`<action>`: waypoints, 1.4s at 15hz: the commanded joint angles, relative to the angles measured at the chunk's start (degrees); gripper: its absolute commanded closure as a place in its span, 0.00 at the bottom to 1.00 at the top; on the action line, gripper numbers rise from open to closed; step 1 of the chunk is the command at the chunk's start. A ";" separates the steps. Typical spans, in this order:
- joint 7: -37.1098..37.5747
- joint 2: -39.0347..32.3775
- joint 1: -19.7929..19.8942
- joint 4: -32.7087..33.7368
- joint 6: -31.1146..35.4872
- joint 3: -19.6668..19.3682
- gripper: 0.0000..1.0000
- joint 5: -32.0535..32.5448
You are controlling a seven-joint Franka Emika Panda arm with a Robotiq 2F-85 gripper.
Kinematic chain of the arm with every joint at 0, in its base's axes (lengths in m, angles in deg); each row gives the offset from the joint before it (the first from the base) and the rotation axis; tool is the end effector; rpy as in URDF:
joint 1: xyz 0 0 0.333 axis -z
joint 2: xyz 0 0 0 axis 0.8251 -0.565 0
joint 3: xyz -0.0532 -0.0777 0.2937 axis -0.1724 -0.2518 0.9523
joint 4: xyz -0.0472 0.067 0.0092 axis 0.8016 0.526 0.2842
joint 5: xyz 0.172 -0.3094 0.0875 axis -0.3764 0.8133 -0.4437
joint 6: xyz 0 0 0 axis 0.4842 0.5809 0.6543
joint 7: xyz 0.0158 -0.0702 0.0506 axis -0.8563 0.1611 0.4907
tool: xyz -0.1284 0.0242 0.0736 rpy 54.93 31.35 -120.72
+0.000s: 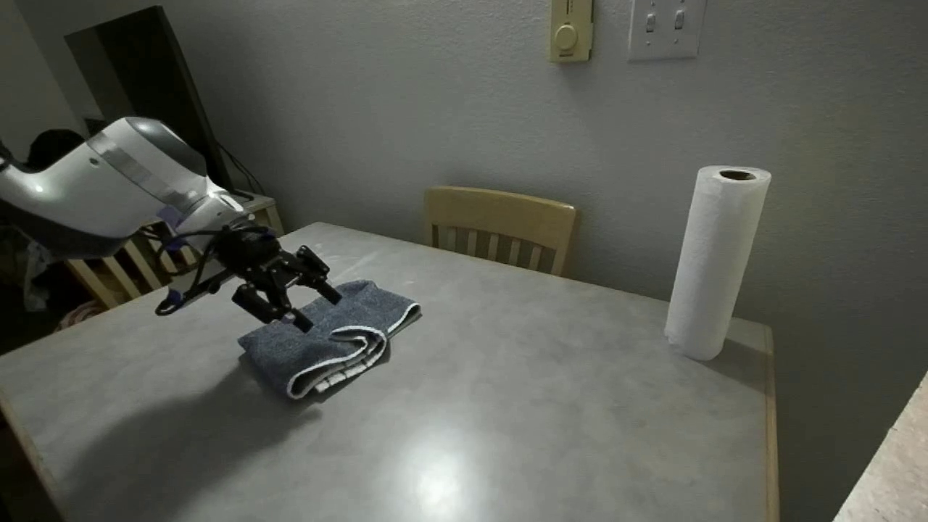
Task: Fold the towel on the table
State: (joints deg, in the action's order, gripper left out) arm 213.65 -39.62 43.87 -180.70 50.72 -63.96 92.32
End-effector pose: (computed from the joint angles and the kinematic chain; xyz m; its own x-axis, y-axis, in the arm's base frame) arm 0.5136 0.0905 0.1851 0.2494 -0.6734 0.6959 -0.9410 -0.3383 0.0099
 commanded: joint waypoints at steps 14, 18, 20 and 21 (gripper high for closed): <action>4.01 0.49 11.21 -3.65 45.60 -4.16 0.00 8.78; -4.34 -3.57 17.53 -3.74 60.39 -1.75 0.00 2.12; -7.12 -6.92 22.64 -3.95 66.19 1.95 0.00 0.71; -7.40 -9.07 25.82 -3.77 68.04 4.79 0.00 1.59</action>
State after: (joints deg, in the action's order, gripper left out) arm 209.75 -43.48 61.70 -184.55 112.16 -65.52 94.51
